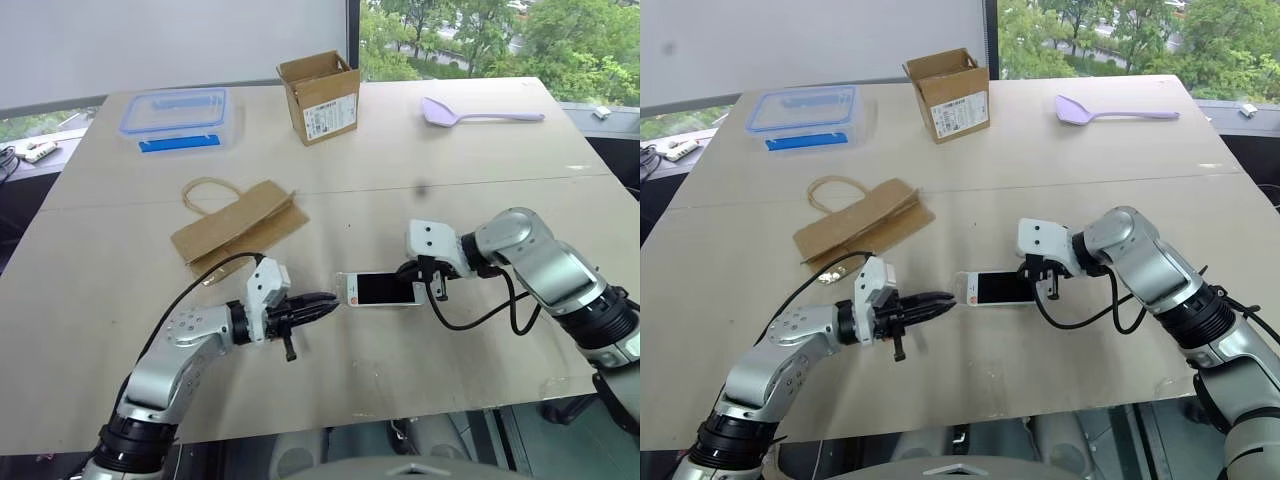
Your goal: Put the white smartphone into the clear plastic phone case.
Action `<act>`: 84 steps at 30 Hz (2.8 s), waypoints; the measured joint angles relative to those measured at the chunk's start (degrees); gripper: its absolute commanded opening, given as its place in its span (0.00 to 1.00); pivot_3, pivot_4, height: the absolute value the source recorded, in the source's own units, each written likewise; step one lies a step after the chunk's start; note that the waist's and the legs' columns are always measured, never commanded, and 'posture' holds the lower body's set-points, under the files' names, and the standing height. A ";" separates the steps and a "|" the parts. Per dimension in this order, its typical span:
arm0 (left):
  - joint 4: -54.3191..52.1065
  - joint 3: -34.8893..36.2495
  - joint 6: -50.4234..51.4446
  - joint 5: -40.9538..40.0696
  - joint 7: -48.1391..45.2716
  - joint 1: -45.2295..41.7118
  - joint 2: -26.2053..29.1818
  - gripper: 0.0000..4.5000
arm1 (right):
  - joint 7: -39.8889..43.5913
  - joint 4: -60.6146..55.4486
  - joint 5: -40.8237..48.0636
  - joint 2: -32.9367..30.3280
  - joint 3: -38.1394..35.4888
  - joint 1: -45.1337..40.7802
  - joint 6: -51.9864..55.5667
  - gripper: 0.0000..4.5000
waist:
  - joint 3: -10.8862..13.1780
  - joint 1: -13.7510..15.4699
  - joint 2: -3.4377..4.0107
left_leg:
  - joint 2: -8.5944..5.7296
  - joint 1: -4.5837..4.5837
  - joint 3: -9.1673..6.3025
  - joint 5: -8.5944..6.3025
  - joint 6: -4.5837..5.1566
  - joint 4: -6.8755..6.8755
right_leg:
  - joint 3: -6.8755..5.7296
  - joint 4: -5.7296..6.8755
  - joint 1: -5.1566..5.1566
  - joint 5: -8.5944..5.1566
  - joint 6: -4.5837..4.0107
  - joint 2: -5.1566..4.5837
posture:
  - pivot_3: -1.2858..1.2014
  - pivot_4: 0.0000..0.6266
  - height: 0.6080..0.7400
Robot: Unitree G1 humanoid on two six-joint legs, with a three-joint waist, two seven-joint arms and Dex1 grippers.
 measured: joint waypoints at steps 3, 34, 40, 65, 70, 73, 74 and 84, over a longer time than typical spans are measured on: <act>-1.14 0.01 1.82 -1.32 -0.34 0.07 1.01 0.10 | 1.21 -1.78 2.72 -0.69 -2.48 0.10 0.74 0.00 | 0.00 0.04 0.00 | 0.00 -0.01 0.00 0.00 0.00 0.00 | 0.00 -0.01 0.00 0.00 0.00 -0.01 | 0.52 0.24 1.00; -0.39 2.44 0.83 -0.92 0.98 0.59 3.52 0.10 | -0.96 -2.60 -1.43 -1.43 3.80 5.93 -4.71 0.00 | -0.01 0.09 -0.02 | 0.00 0.08 0.05 0.01 -0.01 0.06 | 0.09 0.08 0.01 -0.01 0.01 0.02 | 0.52 0.24 1.00; 0.79 2.44 -0.58 -0.53 1.04 0.38 2.91 0.10 | 1.25 -3.69 4.72 0.09 -0.72 5.22 -0.80 0.00 | 0.00 0.01 -0.03 | 0.00 0.02 0.05 0.01 0.00 0.03 | 0.10 0.04 -0.01 0.02 0.04 0.02 | 0.52 0.24 1.00; 1.86 2.63 -6.87 1.71 2.01 5.75 0.63 0.10 | 7.58 34.85 -9.22 8.39 1.72 -13.64 -26.30 0.00 | 0.01 -0.04 -0.01 | 0.00 0.03 0.14 0.01 -0.01 -0.04 | 0.18 0.04 -0.06 0.13 0.18 0.03 | 0.52 0.24 1.00; 4.57 2.62 -9.21 2.01 1.08 5.92 0.23 0.10 | 9.05 34.05 -8.83 8.28 1.29 -13.51 -26.68 0.00 | 0.01 -0.06 -0.01 | 0.01 0.05 0.14 0.01 -0.01 -0.04 | 0.18 0.08 -0.06 0.13 0.17 0.05 | 0.52 0.24 1.00; 6.19 2.62 -10.02 2.72 0.45 5.70 -0.01 0.10 | 9.44 31.84 -8.11 8.02 -0.03 -12.70 -26.29 0.00 | 0.01 -0.01 -0.01 | 0.01 0.05 0.15 0.01 -0.01 -0.03 | 0.18 0.08 -0.06 0.13 0.18 0.03 | 0.52 0.24 1.00; 6.37 2.62 -10.22 2.75 0.31 5.66 -0.02 0.10 | 9.51 31.37 -7.98 7.84 -0.27 -12.44 -26.19 0.00 | 0.01 0.00 -0.01 | 0.01 0.04 0.15 0.01 -0.01 -0.03 | 0.18 0.07 -0.06 0.13 0.18 0.03 | 0.52 0.24 1.00; 6.99 2.38 -10.21 2.85 -0.20 3.59 -0.28 0.10 | 12.01 25.23 -7.18 5.02 -0.70 -8.82 -23.76 0.00 | 0.01 -0.10 -0.01 | 0.01 0.06 0.16 0.01 -0.01 -0.03 | 0.19 0.08 -0.06 0.13 0.18 0.04 | 0.52 0.24 1.00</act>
